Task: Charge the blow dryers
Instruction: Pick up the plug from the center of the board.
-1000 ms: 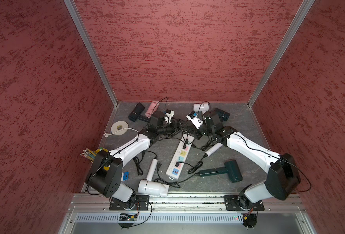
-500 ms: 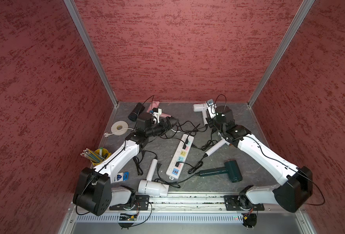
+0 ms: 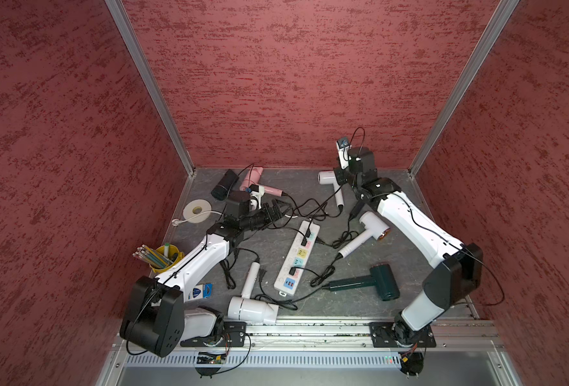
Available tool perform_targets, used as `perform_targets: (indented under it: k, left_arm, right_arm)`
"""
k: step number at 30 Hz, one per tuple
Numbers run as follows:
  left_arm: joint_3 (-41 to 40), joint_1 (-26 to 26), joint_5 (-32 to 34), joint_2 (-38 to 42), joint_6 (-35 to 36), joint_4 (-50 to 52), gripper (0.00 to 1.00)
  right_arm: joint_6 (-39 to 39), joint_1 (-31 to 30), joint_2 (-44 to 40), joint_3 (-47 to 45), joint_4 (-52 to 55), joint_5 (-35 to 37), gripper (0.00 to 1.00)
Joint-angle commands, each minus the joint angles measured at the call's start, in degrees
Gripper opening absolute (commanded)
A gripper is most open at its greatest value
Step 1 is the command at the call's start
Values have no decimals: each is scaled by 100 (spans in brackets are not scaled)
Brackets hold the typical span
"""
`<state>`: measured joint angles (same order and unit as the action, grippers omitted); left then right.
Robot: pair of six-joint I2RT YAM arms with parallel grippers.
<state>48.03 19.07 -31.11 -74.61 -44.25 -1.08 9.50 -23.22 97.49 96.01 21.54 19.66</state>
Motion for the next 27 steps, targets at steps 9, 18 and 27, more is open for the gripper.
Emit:
perform_targets:
  k: [9,18,27]
  left_arm:
    - [-111,-119,31,197,210,20,100]
    - [-121,-132,-42,120,202,7,100]
    - [58,-101,-136,-223,318,273,100]
  right_arm:
    - [-271,932,-188,46,364,864,0]
    - [-5,592,-1336,-2970,-74,-1094,0]
    - [324,-298,-1808,-4015,-166,-1667,0]
